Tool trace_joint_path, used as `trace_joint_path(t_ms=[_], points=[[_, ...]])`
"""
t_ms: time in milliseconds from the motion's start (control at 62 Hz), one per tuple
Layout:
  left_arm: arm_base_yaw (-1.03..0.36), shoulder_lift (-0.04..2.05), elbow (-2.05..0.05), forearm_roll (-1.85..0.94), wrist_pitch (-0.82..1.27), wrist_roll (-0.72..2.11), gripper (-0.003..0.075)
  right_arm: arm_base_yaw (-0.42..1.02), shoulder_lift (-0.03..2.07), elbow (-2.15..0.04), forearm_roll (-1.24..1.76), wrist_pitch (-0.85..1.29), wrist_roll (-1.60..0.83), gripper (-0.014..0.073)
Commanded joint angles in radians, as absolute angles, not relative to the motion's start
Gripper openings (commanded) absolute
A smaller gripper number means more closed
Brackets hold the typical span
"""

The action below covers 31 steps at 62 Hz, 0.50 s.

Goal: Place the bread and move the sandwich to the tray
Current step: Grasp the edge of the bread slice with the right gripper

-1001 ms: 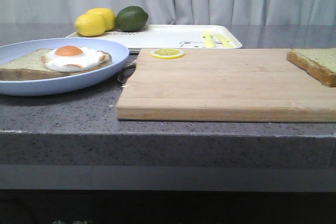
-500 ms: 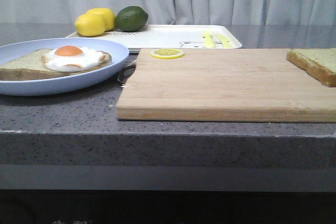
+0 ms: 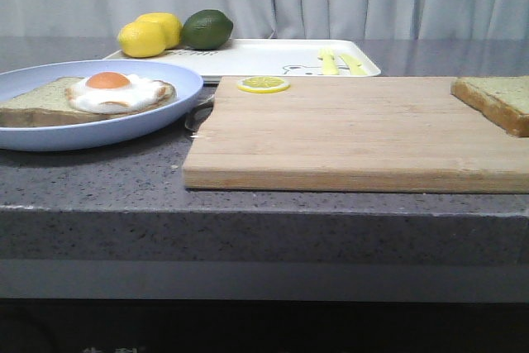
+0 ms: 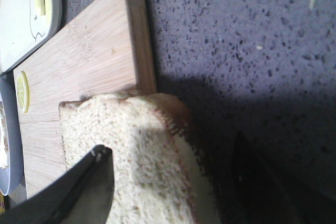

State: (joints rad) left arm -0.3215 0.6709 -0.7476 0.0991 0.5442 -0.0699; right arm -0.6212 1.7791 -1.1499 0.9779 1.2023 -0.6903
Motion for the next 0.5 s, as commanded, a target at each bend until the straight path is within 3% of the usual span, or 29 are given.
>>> trace_joint_path(t_ms=[0, 242, 484], points=[[-0.33, 0.676, -0.783, 0.103, 0.465, -0.071, 0.0472, -0.621, 1.747, -1.173, 1.025, 1.325, -0.723, 0.0449], [-0.33, 0.676, -0.783, 0.103, 0.465, -0.071, 0.0472, -0.621, 1.747, -1.173, 1.026, 1.339, -0.722, 0.0213], [-0.33, 0.676, -0.783, 0.103, 0.465, -0.071, 0.0472, -0.621, 1.745, -1.173, 1.027, 1.339, -0.722, 0.0181]])
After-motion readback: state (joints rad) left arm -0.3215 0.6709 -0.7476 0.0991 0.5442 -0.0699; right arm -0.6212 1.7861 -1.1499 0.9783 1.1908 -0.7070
